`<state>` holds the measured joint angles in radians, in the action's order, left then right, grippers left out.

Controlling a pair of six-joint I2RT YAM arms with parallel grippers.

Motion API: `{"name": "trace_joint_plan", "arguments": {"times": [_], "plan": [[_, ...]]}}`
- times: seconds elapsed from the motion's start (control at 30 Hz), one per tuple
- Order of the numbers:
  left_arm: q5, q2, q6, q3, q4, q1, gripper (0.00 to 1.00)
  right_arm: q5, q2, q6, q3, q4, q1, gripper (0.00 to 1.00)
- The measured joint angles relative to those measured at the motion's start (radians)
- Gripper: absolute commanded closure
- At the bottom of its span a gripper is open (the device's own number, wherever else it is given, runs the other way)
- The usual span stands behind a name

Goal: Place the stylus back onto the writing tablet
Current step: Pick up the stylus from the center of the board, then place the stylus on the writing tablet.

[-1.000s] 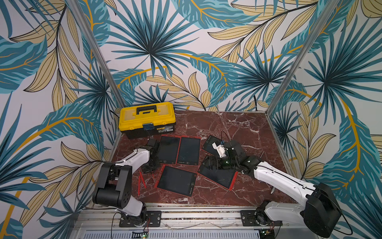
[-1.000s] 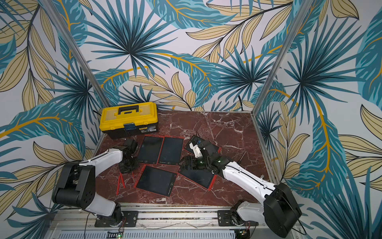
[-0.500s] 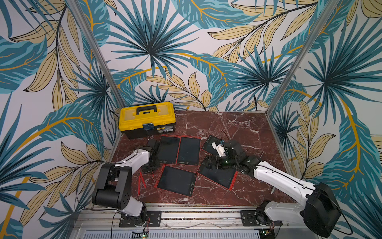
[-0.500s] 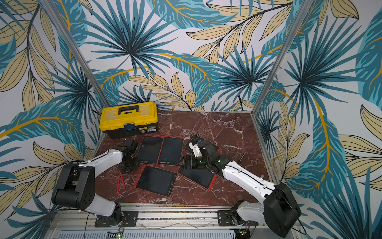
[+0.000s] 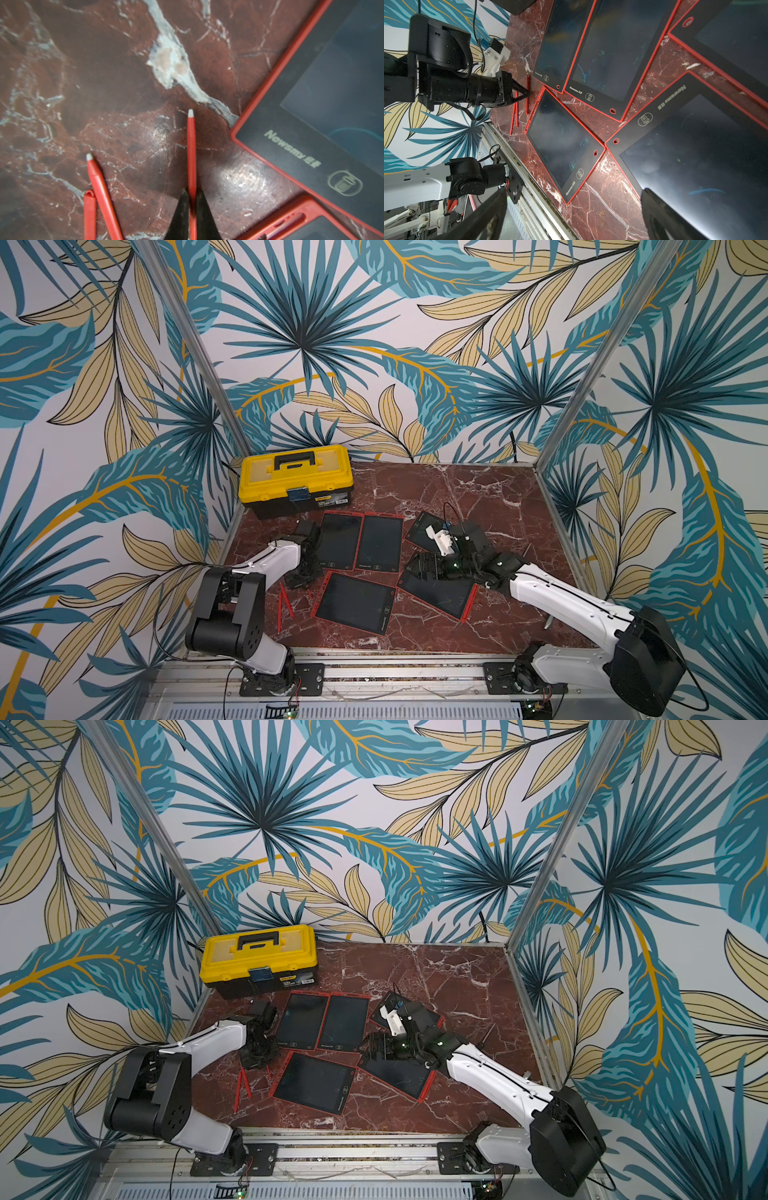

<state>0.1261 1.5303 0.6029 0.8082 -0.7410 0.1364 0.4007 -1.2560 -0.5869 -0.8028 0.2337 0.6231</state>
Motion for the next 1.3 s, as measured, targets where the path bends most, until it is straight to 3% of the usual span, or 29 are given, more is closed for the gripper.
{"name": "trace_joint_plan", "arguments": {"times": [0.63, 0.9, 1.3], "plan": [[-0.045, -0.062, -0.037, 0.000, -0.039, 0.029, 0.97, -0.014, 0.008, 0.000, 0.005, -0.009, 0.002, 0.01], [-0.132, -0.127, -0.066, 0.000, -0.089, 0.078, 0.95, 0.038, -0.061, -0.020, 0.006, -0.064, 0.018, 0.01], [-0.175, -0.075, -0.160, 0.025, -0.127, 0.146, 0.89, 0.041, -0.072, -0.042, 0.006, -0.105, 0.034, 0.01]]}}
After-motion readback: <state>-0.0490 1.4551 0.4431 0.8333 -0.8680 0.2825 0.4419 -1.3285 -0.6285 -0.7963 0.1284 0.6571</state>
